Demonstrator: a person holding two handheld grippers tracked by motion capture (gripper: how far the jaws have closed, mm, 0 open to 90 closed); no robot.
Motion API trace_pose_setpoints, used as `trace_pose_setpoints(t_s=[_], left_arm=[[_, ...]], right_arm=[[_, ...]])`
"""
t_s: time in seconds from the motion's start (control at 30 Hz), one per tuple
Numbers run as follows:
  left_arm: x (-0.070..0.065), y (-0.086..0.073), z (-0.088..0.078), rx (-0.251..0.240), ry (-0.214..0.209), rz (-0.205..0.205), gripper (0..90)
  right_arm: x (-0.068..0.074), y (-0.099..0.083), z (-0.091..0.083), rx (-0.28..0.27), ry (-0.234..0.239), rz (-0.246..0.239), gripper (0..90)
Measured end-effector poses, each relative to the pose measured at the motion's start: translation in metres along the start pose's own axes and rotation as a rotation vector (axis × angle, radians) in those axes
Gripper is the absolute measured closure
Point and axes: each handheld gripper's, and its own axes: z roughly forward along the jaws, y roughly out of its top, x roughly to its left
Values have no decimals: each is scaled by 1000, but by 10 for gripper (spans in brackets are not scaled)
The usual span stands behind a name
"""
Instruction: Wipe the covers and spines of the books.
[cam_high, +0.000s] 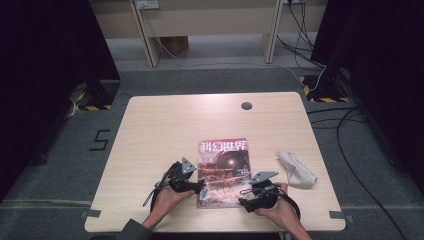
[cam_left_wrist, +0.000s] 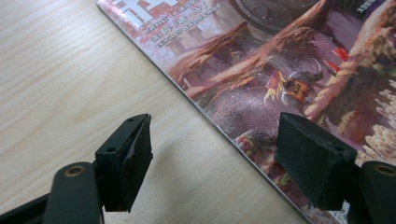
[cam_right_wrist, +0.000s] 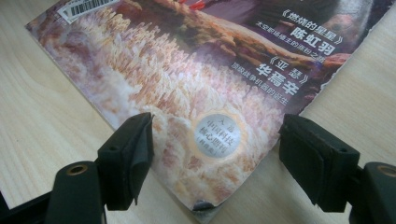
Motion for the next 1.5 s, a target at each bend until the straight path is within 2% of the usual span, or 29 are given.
trace_pose_setpoints(t_s=[0.07,0.3,0.53,0.67,0.83,0.9,1.03,1.13,1.23,1.3,1.33,1.43,1.5], left_arm=[[2,1,2,-5,13,-8,261],[6,2,4,-11,19,-24,261],[14,3,8,-18,29,-53,263],[16,3,7,-22,27,-52,262],[16,2,4,-49,12,-70,259],[16,2,3,-55,10,-73,254],[15,-1,-3,-69,-3,-77,244],[14,-3,-10,-76,-16,-78,236],[12,-9,-16,-72,-38,-87,223],[12,-11,-18,-72,-43,-87,221],[11,-15,-22,-74,-54,-88,219],[11,-20,-28,-64,-63,-82,219],[11,-22,-29,-62,-58,-78,219]], right_arm=[[2,2,2,0,-10,-5,272],[1,6,6,0,-21,-15,271],[-3,14,13,-10,-15,-15,271],[-4,15,14,-16,-12,-20,271],[-9,13,10,-27,9,-12,325],[-12,11,7,-40,-7,-17,323],[-19,6,-2,-64,-9,17,323],[-24,5,-8,-79,-25,22,324],[-36,3,-19,-98,-86,30,337],[-39,3,-21,-100,-97,36,339],[-47,1,-27,-113,-112,51,346],[-56,-2,-34,-120,-165,70,352],[-58,-3,-35,-116,-178,76,352]])
